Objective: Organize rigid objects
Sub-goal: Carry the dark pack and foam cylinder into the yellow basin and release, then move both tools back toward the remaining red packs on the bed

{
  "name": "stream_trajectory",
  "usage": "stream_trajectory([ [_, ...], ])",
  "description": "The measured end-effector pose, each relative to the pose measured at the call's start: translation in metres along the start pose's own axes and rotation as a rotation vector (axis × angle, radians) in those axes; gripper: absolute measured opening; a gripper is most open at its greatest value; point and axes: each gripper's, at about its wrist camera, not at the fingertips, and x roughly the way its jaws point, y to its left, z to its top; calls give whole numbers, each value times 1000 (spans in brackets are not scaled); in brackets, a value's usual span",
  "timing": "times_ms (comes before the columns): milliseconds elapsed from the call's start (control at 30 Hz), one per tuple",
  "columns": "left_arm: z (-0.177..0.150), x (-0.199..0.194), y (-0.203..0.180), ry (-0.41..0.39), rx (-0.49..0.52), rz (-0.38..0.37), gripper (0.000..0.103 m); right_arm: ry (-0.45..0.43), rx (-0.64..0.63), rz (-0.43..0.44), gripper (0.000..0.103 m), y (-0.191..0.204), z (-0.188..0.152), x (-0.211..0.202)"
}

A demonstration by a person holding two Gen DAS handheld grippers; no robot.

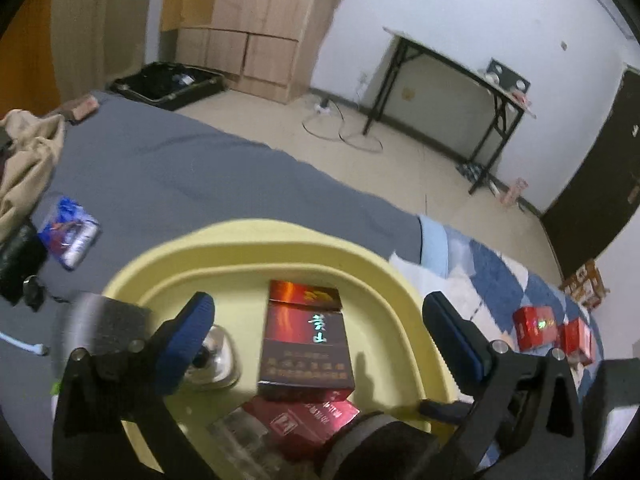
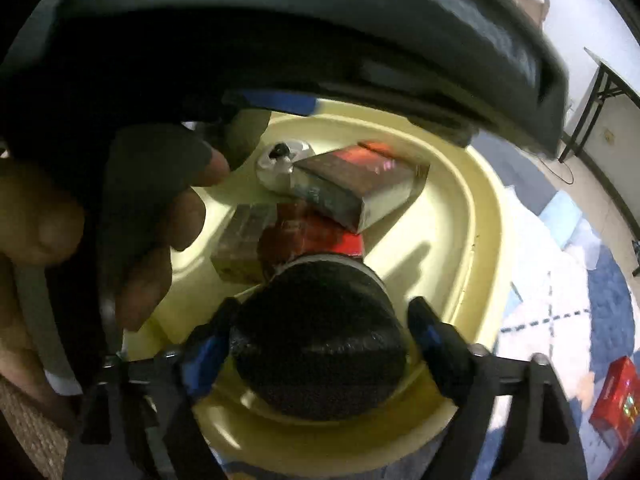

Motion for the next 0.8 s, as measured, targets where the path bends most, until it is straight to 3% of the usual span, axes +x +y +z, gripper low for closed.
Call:
stream_trajectory([
  [133, 3, -25, 3, -43, -34, 40, 103, -79, 30, -14, 100, -8, -7, -44],
  [233, 7, -44, -15, -89, -21, 2, 103, -176, 109, -50, 102, -30, -22, -92],
  [333, 9, -60, -49, -143, 31, -118, 103, -284, 279, -143, 103, -71, -47, -148],
  [400, 11, -62, -79, -164, 56, -222, 103, -349, 463, -243, 103, -107, -78, -189],
  [467, 12, -56, -110, -154, 82, -291, 103, -386, 605, -337, 103, -127, -107, -212],
  [533, 10, -48, -139, -141, 122, -326, 103, -360, 761, -468, 103, -149, -139, -224],
  [600, 4, -34, -170, -104, 169, -338, 103, -304, 884, -605, 103, -167, -168, -231],
  [633, 1, -30, -178, -92, 182, -340, 103, -305, 899, -621, 103, -171, -171, -232],
  [800, -17, -10, -226, -51, 260, -241, 103, -368, 1029, -553, 103, -203, -196, -229],
])
